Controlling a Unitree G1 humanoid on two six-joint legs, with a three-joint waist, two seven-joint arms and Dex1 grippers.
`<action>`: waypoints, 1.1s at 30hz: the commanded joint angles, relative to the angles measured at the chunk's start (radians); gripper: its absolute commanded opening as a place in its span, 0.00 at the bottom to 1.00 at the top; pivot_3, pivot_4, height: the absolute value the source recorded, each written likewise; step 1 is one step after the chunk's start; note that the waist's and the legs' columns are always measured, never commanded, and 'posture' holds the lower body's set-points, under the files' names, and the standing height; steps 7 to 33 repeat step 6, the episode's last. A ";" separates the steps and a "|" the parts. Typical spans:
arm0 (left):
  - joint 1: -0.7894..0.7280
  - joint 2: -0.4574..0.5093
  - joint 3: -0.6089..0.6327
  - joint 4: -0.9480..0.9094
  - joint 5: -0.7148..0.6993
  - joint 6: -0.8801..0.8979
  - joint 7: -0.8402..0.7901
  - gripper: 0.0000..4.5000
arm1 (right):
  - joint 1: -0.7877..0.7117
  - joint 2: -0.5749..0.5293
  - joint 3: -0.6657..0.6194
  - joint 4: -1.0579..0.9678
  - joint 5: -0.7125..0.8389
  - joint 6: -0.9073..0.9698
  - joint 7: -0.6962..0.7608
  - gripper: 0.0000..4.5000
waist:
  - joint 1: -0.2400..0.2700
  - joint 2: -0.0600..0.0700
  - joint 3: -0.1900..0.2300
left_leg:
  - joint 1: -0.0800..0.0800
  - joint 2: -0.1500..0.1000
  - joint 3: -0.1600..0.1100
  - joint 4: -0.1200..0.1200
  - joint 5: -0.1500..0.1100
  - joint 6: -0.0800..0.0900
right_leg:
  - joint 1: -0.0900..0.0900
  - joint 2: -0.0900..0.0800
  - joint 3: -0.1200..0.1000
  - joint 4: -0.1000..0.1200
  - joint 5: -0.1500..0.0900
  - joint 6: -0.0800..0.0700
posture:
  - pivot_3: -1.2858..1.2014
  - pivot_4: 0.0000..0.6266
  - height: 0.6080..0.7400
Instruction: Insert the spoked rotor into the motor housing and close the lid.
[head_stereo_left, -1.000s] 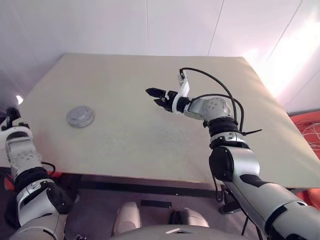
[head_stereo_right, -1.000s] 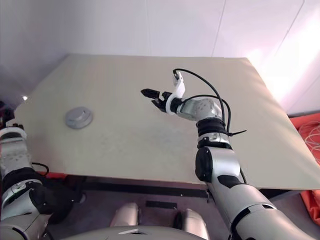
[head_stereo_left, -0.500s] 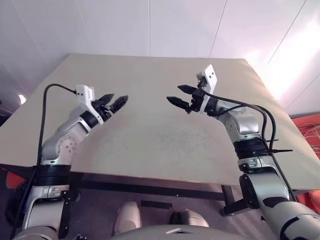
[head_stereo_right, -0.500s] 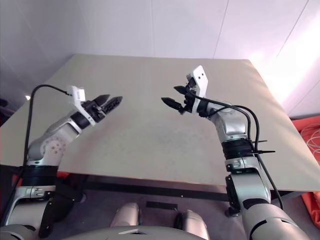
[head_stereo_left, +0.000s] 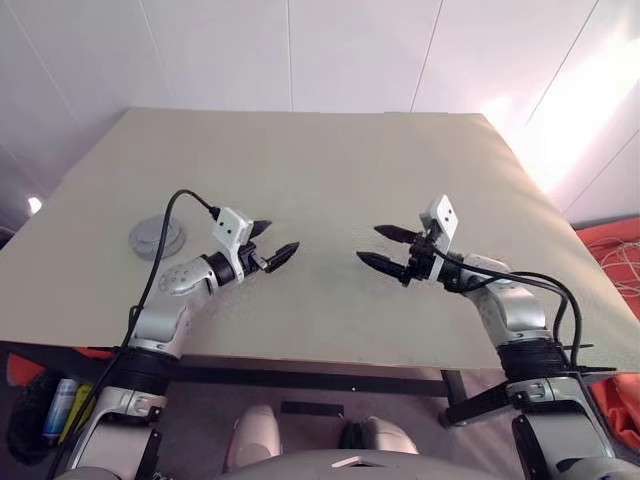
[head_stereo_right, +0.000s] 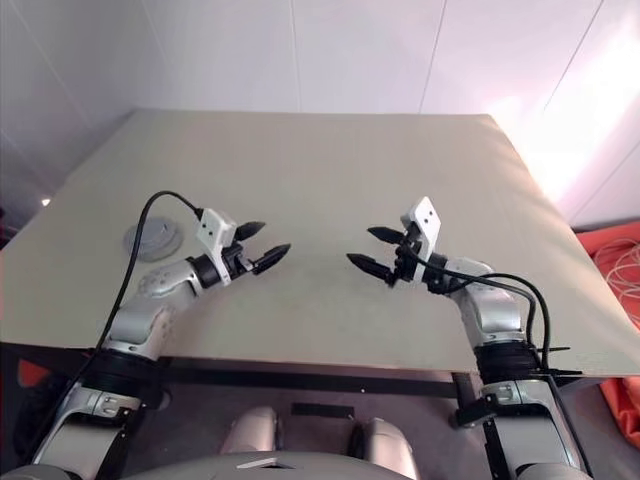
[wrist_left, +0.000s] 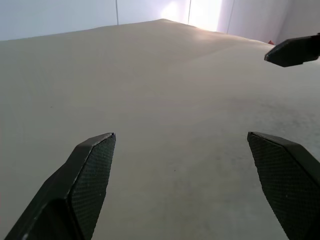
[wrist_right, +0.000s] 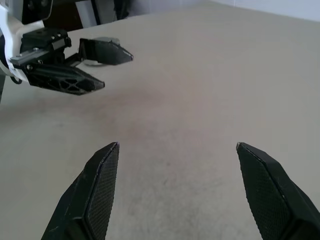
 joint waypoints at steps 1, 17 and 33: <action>-0.004 0.008 0.025 -0.061 -0.039 0.042 -0.044 1.00 | -0.050 -0.015 -0.019 -0.012 0.020 0.000 0.018 0.94 | 0.000 0.001 0.000 | 0.003 0.000 0.000 0.000 0.000 0.000 | 0.003 0.000 0.000 -0.001 0.000 0.000 | 0.52 0.00 1.00; 0.020 0.017 0.030 -0.088 -0.034 0.074 -0.060 1.00 | -0.076 -0.007 -0.006 0.017 0.008 -0.004 0.027 0.94 | -0.001 0.001 -0.001 | 0.009 0.000 0.000 0.000 -0.001 0.002 | 0.013 -0.001 -0.001 -0.007 0.000 0.001 | 0.52 0.00 1.00; 0.020 0.017 0.030 -0.088 -0.034 0.074 -0.060 1.00 | -0.076 -0.007 -0.006 0.017 0.008 -0.004 0.027 0.94 | -0.001 0.001 -0.001 | 0.009 0.000 0.000 0.000 -0.001 0.002 | 0.013 -0.001 -0.001 -0.007 0.000 0.001 | 0.52 0.00 1.00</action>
